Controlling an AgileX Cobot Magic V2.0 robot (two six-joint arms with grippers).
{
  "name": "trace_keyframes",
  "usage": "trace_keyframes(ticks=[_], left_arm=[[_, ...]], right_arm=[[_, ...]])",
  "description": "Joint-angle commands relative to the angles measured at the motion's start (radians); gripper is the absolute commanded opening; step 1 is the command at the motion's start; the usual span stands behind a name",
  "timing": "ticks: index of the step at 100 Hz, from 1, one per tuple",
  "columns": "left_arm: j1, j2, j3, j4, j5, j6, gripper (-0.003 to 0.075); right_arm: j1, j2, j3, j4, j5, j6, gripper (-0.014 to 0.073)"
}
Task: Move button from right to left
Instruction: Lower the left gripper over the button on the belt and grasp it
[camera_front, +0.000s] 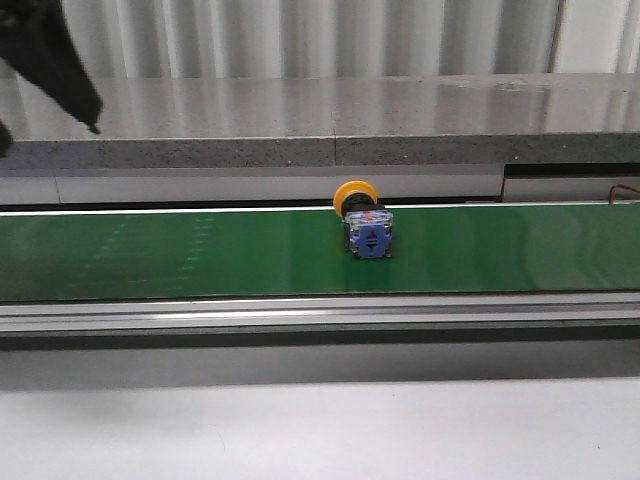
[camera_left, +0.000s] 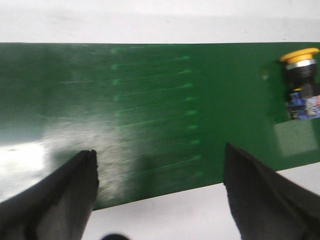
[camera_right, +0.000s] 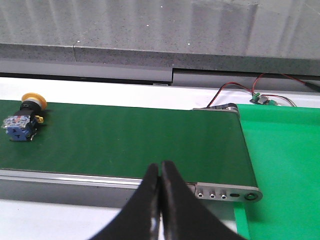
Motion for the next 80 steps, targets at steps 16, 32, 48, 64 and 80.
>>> trace_keyframes(ticks=[16,32,48,64,80], left_arm=[[-0.137,0.141,-0.183,-0.058,-0.013,-0.023,0.0473],[-0.207,0.245,-0.294,-0.058,0.025,-0.055,0.0473],[-0.249,0.346,-0.408,-0.05,0.079,-0.077,0.0473],[-0.268,0.443,-0.503,-0.045,0.138,-0.109,0.0473],[-0.27,0.515,-0.554,-0.043,0.164,-0.14,0.0473]], right_arm=[[0.001,0.011,-0.025,0.008,-0.084,-0.005,-0.0067],[0.001,0.011,-0.025,0.008,-0.084,-0.005,-0.0067],[0.001,0.011,-0.025,0.008,-0.084,-0.005,-0.0067],[0.001,0.011,-0.025,0.008,-0.084,-0.005,-0.0067],[0.001,0.011,-0.025,0.008,-0.084,-0.005,-0.0067]])
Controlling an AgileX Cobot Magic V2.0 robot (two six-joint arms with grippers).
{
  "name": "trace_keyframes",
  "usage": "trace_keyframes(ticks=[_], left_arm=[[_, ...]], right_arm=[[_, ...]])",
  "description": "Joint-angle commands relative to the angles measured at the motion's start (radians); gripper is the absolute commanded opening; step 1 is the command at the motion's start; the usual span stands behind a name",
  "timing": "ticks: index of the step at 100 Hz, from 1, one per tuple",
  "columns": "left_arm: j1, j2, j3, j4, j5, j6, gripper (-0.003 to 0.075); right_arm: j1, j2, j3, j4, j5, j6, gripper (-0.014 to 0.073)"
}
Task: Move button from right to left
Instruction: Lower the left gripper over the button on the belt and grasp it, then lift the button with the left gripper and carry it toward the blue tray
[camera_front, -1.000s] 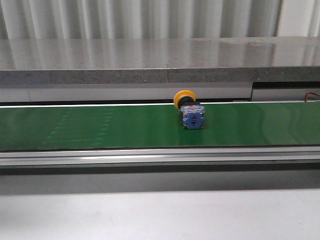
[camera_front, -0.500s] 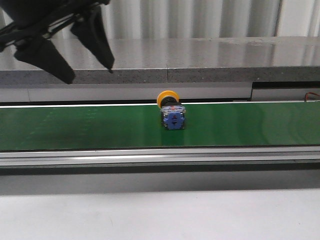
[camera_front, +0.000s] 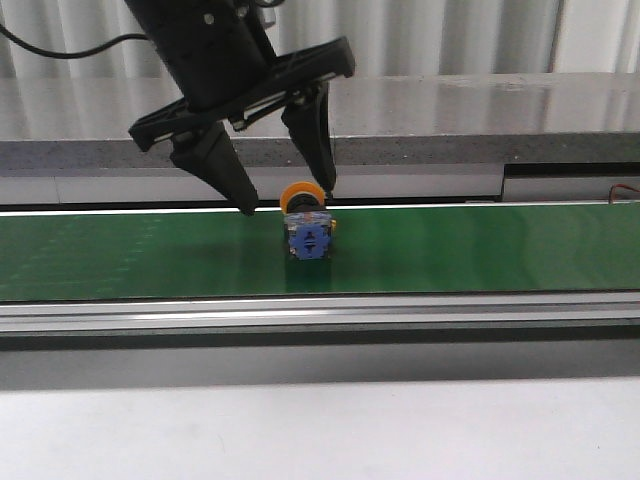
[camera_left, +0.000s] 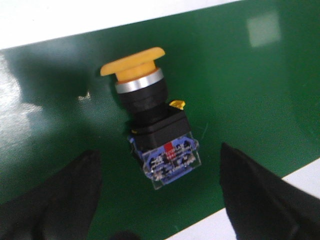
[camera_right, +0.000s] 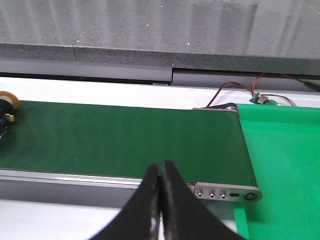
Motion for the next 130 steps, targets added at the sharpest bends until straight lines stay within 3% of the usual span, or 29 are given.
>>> trace_keyframes(ticks=[1,36,48,59,66,97,130], left_arm=[[-0.006,-0.013,-0.057,-0.016,-0.007,-0.032,0.0473],[-0.006,0.055,-0.084,0.066,-0.007,-0.099,0.0445],[-0.006,0.057,-0.084,0.066,-0.014,-0.099,0.0335],[-0.006,0.057,-0.087,0.066,-0.014,-0.099,0.0183],[-0.006,0.052,-0.087,0.066,-0.009,-0.099,0.0134],[0.01,0.023,-0.199,0.177,0.1,-0.093,0.0131],[0.181,-0.018,-0.235,0.225,0.265,0.054,0.0111]], right_arm=[[0.001,0.011,-0.025,0.008,-0.084,-0.005,-0.0067],[0.001,0.011,-0.025,0.008,-0.084,-0.005,-0.0067],[0.001,0.011,-0.025,0.008,-0.084,-0.005,-0.0067],[0.001,0.011,-0.025,0.008,-0.084,-0.005,-0.0067],[0.001,0.011,-0.025,0.008,-0.084,-0.005,-0.0067],[0.001,0.011,-0.025,0.008,-0.084,-0.005,-0.0067],[0.001,0.011,-0.025,0.008,-0.084,-0.005,-0.0067]])
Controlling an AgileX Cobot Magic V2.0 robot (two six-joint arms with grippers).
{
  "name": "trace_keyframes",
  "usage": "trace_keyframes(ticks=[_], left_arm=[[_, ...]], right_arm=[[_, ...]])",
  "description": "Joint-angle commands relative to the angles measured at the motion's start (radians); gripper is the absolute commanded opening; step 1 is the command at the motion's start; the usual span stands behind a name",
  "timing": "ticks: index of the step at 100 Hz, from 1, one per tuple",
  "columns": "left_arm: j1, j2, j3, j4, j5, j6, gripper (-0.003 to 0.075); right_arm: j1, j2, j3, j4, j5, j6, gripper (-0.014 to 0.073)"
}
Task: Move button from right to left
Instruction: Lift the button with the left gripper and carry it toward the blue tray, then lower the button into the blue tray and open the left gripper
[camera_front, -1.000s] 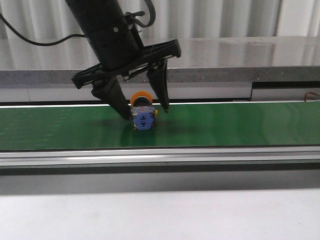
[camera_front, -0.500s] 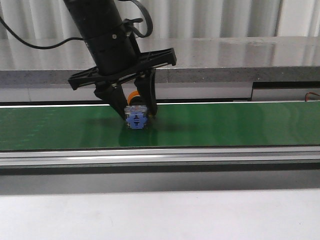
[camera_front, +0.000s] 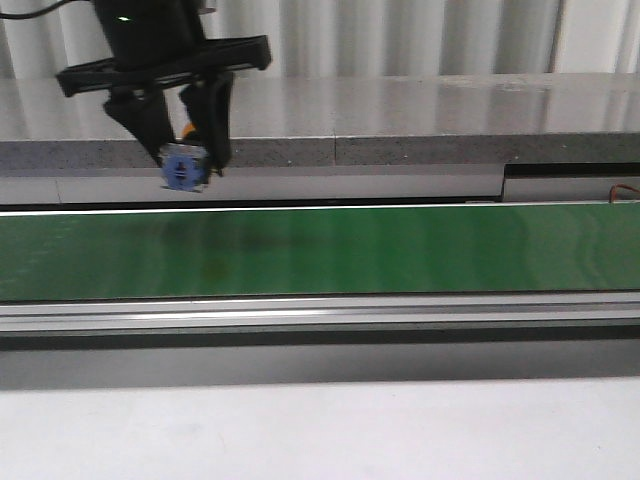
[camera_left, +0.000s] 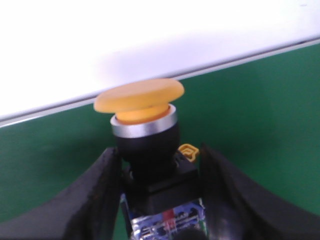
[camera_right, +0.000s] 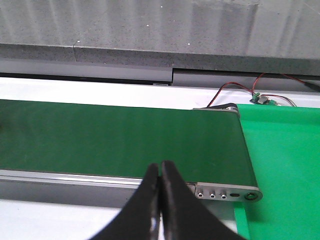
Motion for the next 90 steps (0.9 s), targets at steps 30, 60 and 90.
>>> trace_keyframes(ticks=[30,60,90], left_arm=[[0.264,-0.121,-0.032,0.0,0.115,0.261,-0.002],[0.456,-0.131,-0.032,0.079,0.115,0.329,-0.002],[0.617,-0.131,-0.027,0.105,0.115,0.413,-0.002]], right_arm=[[0.001,0.011,-0.025,0.008,-0.084,-0.005,-0.0067],[0.001,0.011,-0.025,0.008,-0.084,-0.005,-0.0067],[0.001,0.011,-0.025,0.008,-0.084,-0.005,-0.0067]])
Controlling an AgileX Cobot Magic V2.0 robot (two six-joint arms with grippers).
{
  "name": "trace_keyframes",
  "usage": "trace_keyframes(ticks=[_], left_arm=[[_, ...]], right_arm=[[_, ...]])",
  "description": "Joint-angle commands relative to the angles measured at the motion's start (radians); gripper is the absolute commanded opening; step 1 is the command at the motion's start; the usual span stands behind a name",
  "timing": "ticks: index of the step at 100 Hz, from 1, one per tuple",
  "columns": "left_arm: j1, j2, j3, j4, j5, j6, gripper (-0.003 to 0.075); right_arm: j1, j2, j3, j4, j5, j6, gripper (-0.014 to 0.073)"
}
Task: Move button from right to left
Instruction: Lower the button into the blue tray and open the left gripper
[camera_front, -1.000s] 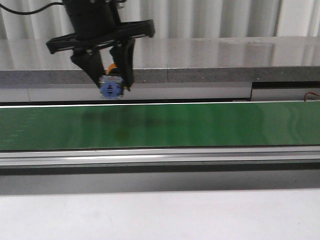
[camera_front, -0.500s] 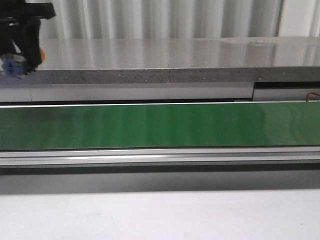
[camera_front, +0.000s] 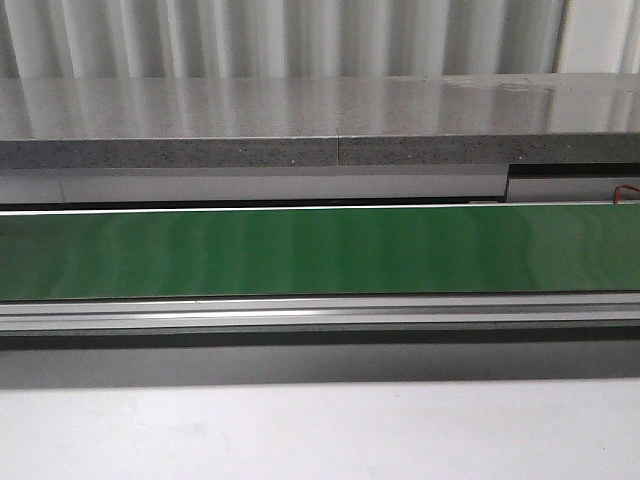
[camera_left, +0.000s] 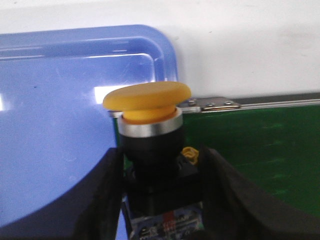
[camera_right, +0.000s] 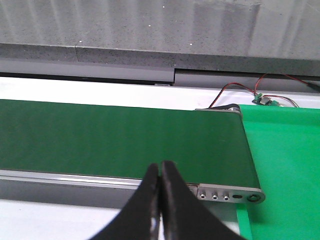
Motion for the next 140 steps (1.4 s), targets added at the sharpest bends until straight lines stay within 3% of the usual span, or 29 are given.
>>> trace_keyframes(ticks=[1,42,62,80,94,111,116,129,140], left_arm=[[0.046,-0.06,-0.025,0.007,0.011,0.02,-0.002],[0.24,-0.007,0.142,0.038,-0.037,0.02,-0.002],[0.263,0.053,0.163,0.052,-0.096,0.02,-0.002],[0.263,0.11,0.163,0.053,-0.122,0.116,-0.0013],[0.263,0.125,0.163,0.052,-0.161,0.118,0.0138],[0.263,0.125,0.163,0.06,-0.179,0.118,0.0518],[0.263,0.121,0.163,0.06,-0.19,0.118,0.0594],[0.263,0.101,0.163,0.056,-0.214,0.118,0.0588],[0.259,0.064,0.163,0.045,-0.244,0.118,0.0491]], right_arm=[[0.001,0.011,-0.025,0.008,-0.084,-0.005,-0.0067],[0.001,0.011,-0.025,0.008,-0.084,-0.005,-0.0067],[0.001,0.011,-0.025,0.008,-0.083,-0.005,-0.0067],[0.001,0.011,-0.025,0.008,-0.083,-0.005,-0.0067],[0.001,0.011,-0.025,0.008,-0.083,-0.005,-0.0067],[0.001,0.011,-0.025,0.008,-0.083,-0.005,-0.0067],[0.001,0.011,-0.025,0.008,-0.083,-0.005,-0.0067],[0.001,0.011,-0.025,0.008,-0.083,-0.005,-0.0067],[0.001,0.011,-0.025,0.008,-0.083,-0.005,-0.0067]])
